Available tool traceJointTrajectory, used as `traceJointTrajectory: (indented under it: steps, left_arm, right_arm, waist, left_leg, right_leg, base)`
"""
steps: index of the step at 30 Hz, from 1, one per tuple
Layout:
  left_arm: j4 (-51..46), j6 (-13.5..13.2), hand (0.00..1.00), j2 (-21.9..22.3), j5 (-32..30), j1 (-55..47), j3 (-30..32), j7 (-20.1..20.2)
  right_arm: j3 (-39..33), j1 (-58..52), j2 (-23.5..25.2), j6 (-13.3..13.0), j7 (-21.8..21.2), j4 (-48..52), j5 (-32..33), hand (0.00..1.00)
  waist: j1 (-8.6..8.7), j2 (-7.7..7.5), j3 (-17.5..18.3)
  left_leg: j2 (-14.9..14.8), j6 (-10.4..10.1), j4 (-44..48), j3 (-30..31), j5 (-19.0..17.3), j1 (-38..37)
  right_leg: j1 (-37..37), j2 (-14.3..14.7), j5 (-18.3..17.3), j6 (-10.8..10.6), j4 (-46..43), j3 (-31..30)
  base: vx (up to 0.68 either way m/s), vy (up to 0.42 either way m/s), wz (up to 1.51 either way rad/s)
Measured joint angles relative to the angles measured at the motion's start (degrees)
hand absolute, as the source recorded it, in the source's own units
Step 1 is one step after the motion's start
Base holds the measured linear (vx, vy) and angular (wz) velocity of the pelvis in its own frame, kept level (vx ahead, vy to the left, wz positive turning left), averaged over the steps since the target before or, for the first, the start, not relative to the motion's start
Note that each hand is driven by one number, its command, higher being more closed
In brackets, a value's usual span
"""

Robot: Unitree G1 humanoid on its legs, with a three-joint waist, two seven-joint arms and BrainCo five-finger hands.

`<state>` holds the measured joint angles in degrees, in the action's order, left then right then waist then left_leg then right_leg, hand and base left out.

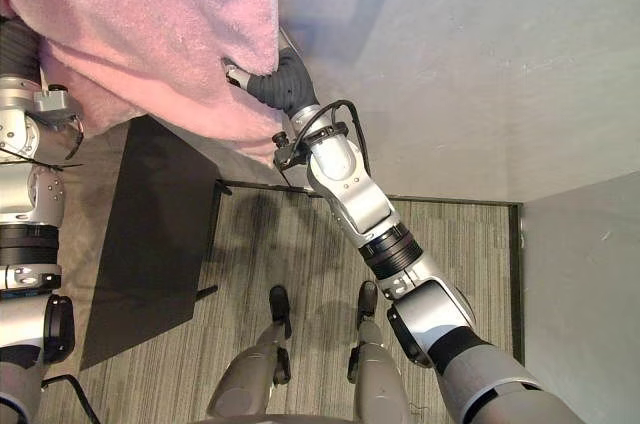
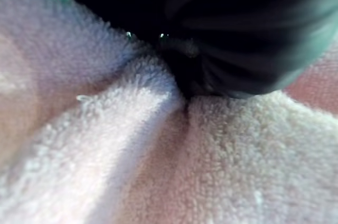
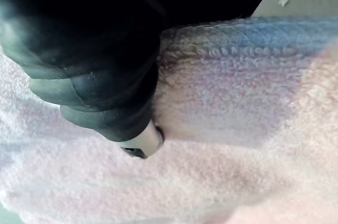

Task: Organize washtable

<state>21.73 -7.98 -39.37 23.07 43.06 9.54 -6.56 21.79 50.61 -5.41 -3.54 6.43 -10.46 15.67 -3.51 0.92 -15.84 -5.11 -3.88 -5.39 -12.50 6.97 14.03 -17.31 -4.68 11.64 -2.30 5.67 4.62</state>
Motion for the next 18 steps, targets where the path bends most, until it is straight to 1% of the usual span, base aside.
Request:
traceJointTrajectory:
  steps: [3,6,8,9,10,11,13,16,17,18]
  left_arm:
    - [2.0,0.1,1.00,-0.3,-0.2,1.0,-0.2,0.1]
    - [2.5,1.2,1.00,-0.3,-0.4,0.9,-0.5,-0.1]
    - [-1.5,1.1,1.00,0.0,-0.2,-1.0,-0.5,-1.4]
    - [-5.2,0.6,1.00,0.6,-0.1,-3.0,-0.5,-1.2]
    - [-10.5,-0.3,1.00,2.5,0.0,-6.6,-0.5,-1.2]
    - [-12.0,-0.3,1.00,3.7,0.0,-7.8,-0.5,-1.2]
    - [-16.3,-0.3,1.00,7.6,0.0,-13.0,-0.5,-1.1]
    - [-18.9,-0.2,1.00,10.8,0.0,-18.7,-0.5,-0.7]
    - [-19.9,-0.2,1.00,12.3,0.0,-20.3,-0.5,0.3]
    - [-20.5,-0.2,1.00,12.8,0.0,-21.0,-0.6,0.5]
  right_arm:
    - [-0.1,0.0,0.4,0.0,0.4,0.0,-0.5,1.00]
    - [-1.9,0.0,0.6,0.1,1.4,0.0,-0.6,1.00]
    - [-7.1,0.0,0.6,0.1,2.5,0.0,-0.6,1.00]
    - [-9.3,0.3,0.4,0.1,3.0,-0.2,-0.6,1.00]
    - [-9.2,0.3,-0.1,0.1,2.8,-0.6,-1.1,1.00]
    - [-9.3,0.4,-0.1,0.1,2.9,-1.0,-1.3,1.00]
    - [-10.5,1.1,-0.1,0.4,3.3,-2.5,-1.7,1.00]
    - [-12.1,2.1,-1.2,0.7,3.4,-4.0,-1.4,1.00]
    - [-12.3,2.9,-2.0,1.3,3.4,-4.5,-0.3,1.00]
    - [-12.4,3.5,-2.1,1.7,3.4,-4.7,0.0,1.00]
  waist:
    - [-0.13,0.00,0.0]
    - [-0.01,0.00,0.0]
    - [-0.04,0.00,0.0]
    - [-0.07,0.00,0.0]
    - [0.06,0.03,0.0]
    - [0.02,0.11,-0.1]
    - [-0.08,0.26,-0.1]
    - [-0.21,0.39,-0.2]
    - [-0.46,0.43,-0.2]
    - [-0.46,0.46,-0.3]
  left_leg:
    - [0.0,0.1,0.0,0.0,0.0,-0.1]
    - [0.0,0.1,0.0,-0.1,0.1,-0.2]
    - [0.0,0.1,0.0,-0.2,0.1,-0.3]
    - [0.0,0.1,0.0,-0.2,0.1,-0.3]
    - [0.0,0.1,0.0,-0.2,0.1,-0.6]
    - [0.0,0.1,0.0,-0.3,0.1,-0.8]
    - [0.1,0.1,0.0,-0.4,0.1,-1.2]
    - [0.0,-0.3,0.0,-0.8,0.1,-1.2]
    - [0.0,-0.5,-0.1,-1.2,0.2,-1.2]
    - [0.0,-0.6,-0.1,-1.4,0.2,-1.1]
  right_leg:
    - [0.1,0.0,0.0,0.0,0.0,-0.1]
    - [0.2,0.0,0.0,0.0,0.0,-0.2]
    - [0.2,0.0,0.0,0.0,0.0,-0.2]
    - [0.3,0.0,0.0,0.0,0.0,-0.2]
    - [0.6,0.0,0.0,0.0,0.0,-0.3]
    - [0.7,0.0,0.0,0.0,0.0,-0.3]
    - [1.0,-0.1,0.0,0.0,0.0,-0.5]
    - [0.9,0.0,0.0,0.0,0.0,-1.1]
    - [0.6,0.0,0.0,0.0,0.0,-1.5]
    - [0.4,0.0,0.1,0.0,0.0,-1.6]
  base:
    - [0.00,0.000,0.00]
    - [0.00,0.000,0.00]
    - [0.00,0.000,0.00]
    - [0.00,0.000,0.00]
    - [0.00,0.000,0.00]
    - [0.00,0.000,0.00]
    - [0.00,0.000,0.00]
    - [-0.03,0.003,-0.04]
    - [-0.05,0.002,-0.12]
    - [-0.05,-0.004,-0.16]
